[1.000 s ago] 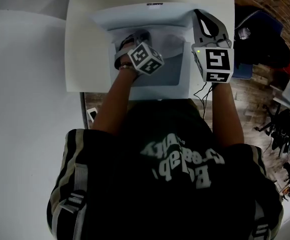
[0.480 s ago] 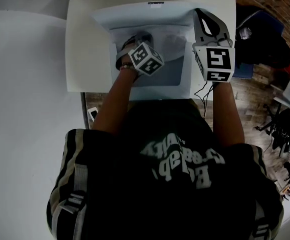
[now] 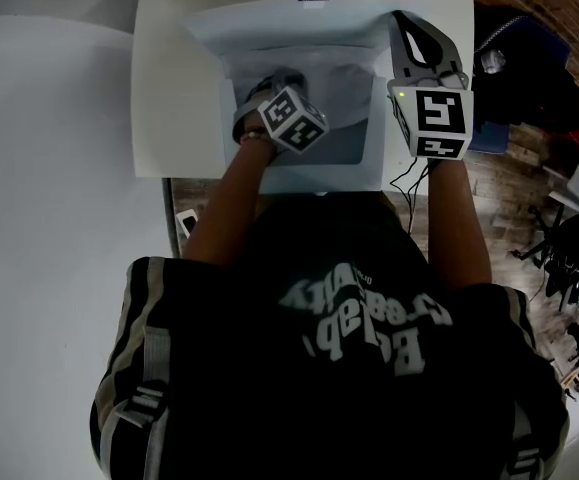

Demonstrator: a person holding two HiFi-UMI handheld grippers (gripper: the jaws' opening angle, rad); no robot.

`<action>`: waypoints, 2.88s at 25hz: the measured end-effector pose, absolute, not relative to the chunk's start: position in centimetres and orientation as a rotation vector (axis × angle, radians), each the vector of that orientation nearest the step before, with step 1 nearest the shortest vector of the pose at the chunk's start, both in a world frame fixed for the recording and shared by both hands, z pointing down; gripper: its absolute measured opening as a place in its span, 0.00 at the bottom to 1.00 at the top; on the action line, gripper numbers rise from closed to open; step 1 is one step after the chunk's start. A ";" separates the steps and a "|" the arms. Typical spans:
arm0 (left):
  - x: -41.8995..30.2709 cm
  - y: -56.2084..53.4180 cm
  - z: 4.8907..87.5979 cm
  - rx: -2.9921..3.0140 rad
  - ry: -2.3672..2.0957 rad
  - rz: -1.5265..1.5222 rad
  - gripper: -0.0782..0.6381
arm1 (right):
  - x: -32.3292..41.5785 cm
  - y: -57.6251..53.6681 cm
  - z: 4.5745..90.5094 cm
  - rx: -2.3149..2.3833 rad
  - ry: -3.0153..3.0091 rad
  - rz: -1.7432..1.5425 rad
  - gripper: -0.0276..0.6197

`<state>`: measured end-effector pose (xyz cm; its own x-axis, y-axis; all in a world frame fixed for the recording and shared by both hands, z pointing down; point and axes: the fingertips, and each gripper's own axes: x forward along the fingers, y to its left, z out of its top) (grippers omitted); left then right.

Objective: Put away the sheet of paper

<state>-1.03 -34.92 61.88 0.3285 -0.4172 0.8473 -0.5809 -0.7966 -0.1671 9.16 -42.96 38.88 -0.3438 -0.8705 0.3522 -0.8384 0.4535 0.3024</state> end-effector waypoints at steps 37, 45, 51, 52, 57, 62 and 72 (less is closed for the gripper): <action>0.3 -32.4 61.8 2.274 -0.794 1.534 0.11 | 9.2 -40.4 38.4 1.375 -2.290 -0.112 0.03; 0.2 -29.5 61.9 2.237 -0.731 1.530 0.11 | 9.2 -40.4 38.4 1.381 -2.300 -0.107 0.03; 0.2 -27.6 62.0 2.221 -0.692 1.530 0.11 | 9.2 -40.3 38.5 1.381 -2.302 -0.104 0.03; 0.2 -27.4 62.0 2.218 -0.685 1.532 0.11 | 9.1 -40.3 38.5 1.381 -2.303 -0.104 0.03; 0.1 -26.8 62.0 2.208 -0.682 1.525 0.11 | 9.2 -40.2 38.6 1.378 -2.304 -0.102 0.03; 0.1 -27.2 61.6 2.226 -0.706 1.527 0.11 | 9.0 -39.9 38.5 1.375 -2.303 -0.104 0.03; -0.9 -28.7 59.1 2.295 -0.790 1.480 0.11 | 8.7 -39.0 38.4 1.393 -2.281 -0.110 0.03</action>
<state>-0.91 -28.73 59.06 0.3188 -0.2856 0.9038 -0.5918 -0.8048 -0.0456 8.69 -39.04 38.37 -0.3796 -0.8593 0.3429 -0.8223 0.4832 0.3005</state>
